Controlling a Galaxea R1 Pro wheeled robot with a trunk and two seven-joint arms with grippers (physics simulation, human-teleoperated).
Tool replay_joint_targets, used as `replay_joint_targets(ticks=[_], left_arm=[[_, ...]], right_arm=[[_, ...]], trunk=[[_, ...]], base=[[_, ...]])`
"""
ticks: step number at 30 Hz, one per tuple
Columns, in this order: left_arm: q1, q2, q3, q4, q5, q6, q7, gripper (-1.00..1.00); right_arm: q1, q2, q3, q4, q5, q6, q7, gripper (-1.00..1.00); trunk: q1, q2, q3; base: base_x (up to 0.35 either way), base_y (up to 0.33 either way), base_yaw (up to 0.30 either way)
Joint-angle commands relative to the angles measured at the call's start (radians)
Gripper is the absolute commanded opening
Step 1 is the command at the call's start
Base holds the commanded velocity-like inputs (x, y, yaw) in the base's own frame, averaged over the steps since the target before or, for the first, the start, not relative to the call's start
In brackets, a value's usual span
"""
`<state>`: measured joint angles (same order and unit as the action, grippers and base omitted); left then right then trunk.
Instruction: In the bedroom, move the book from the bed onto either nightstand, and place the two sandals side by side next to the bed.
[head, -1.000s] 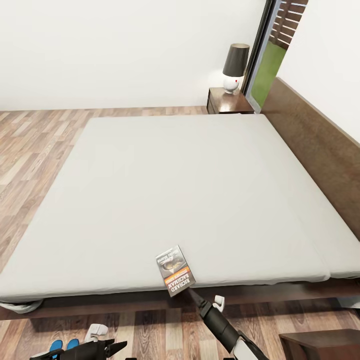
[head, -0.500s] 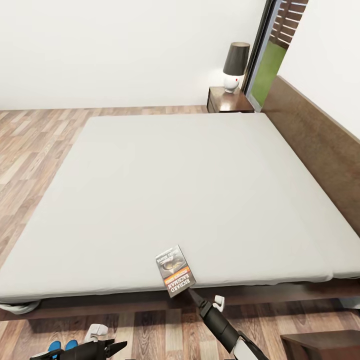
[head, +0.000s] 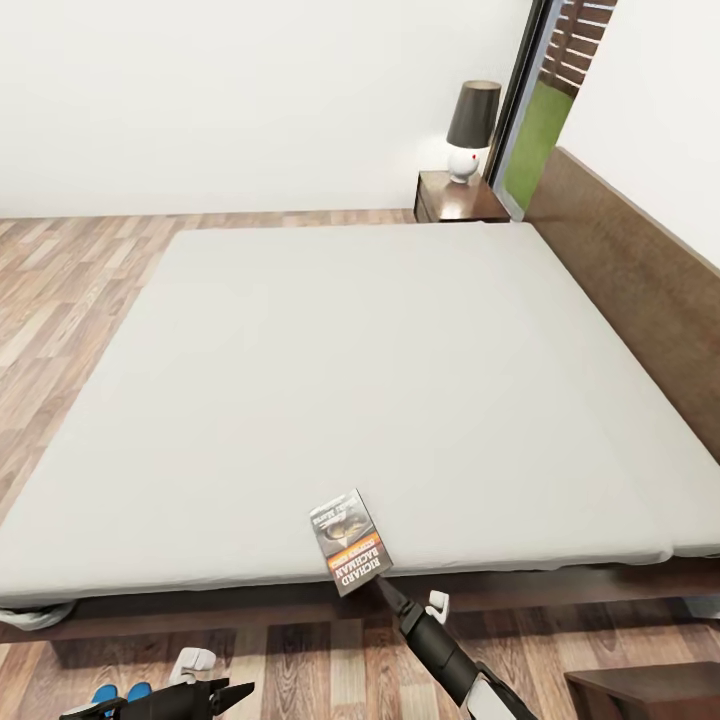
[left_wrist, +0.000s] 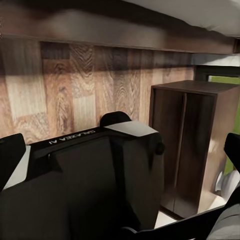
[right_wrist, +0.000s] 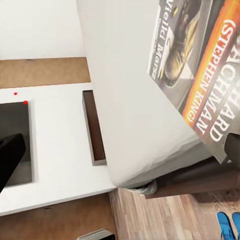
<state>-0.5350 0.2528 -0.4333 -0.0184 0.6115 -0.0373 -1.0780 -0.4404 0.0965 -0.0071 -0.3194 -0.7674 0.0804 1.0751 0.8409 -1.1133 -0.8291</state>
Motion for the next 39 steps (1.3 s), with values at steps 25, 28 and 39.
replay_joint_targets(ticks=[25,28,39], left_arm=[[0.000,0.000,-0.008,0.000,0.007,-0.003,-0.002,1.00],[0.000,0.000,-0.008,0.000,0.007,-0.004,-0.002,1.00],[0.000,0.000,-0.008,0.000,0.007,-0.003,-0.002,1.00]], right_arm=[[0.000,0.000,-0.001,0.002,-0.006,0.007,0.000,1.00],[0.000,0.000,-0.001,0.002,-0.006,0.007,0.000,1.00],[-0.001,0.000,-0.001,0.001,-0.006,0.008,0.000,1.00]], trunk=[[0.061,-0.113,-0.051],[0.073,-0.134,-0.060],[0.107,-0.197,-0.088]], base=[[0.000,0.000,0.000],[0.000,0.000,0.000],[0.000,0.000,0.000]])
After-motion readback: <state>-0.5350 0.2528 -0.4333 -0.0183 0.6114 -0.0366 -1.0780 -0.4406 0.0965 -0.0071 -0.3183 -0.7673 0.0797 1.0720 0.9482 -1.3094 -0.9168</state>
